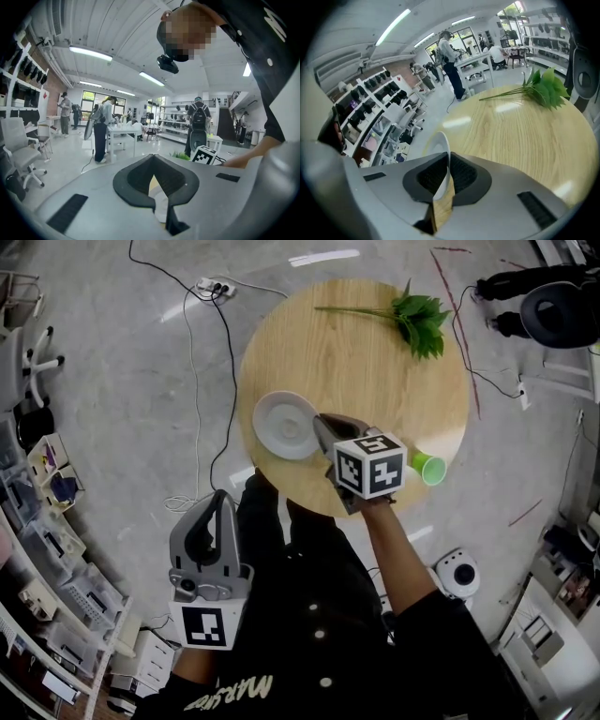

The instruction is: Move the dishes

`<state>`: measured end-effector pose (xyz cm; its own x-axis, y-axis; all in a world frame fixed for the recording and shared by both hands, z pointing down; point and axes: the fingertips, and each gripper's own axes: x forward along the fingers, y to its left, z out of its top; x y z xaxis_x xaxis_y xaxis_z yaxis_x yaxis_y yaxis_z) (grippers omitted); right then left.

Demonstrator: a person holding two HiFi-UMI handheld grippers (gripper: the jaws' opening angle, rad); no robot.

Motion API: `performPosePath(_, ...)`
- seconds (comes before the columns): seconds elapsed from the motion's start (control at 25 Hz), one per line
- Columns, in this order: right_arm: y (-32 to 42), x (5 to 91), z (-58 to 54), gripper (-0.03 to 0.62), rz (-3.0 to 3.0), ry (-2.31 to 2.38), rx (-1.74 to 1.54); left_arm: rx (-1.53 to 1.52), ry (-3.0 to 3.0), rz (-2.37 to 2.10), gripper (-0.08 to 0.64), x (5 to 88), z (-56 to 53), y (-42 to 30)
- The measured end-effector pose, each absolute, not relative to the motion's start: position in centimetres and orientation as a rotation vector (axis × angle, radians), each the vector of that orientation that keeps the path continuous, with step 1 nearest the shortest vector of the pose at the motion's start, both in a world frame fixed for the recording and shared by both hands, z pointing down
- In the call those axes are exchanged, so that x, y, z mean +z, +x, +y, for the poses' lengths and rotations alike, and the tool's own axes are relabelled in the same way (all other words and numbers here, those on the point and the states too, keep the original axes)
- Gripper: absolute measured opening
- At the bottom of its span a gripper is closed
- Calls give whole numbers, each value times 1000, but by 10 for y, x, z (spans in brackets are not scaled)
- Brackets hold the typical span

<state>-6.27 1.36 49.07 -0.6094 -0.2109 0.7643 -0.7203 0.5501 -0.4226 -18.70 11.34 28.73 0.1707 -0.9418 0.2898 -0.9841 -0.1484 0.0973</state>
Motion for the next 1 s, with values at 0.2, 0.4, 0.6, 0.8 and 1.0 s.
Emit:
performPosePath(0.2,-64,470,25,15,-2191,780,1113,238,2210,-1841,11,283,109,-181)
performPosePath(0.4,-63,456,33,12,-2246,828,1214,242,2232,-1824,11,281,106,-175)
performPosePath(0.6,-54,446,37,12,-2275,886,1275,250,2261,-1801,11,278,103,-168)
performPosePath(0.8,-36,433,46,12,-2297,995,1404,273,2293,-1759,11,278,102,-159)
performPosePath(1.0,-8,431,69,12,-2270,1107,1552,290,2345,-1703,11,276,99,-144)
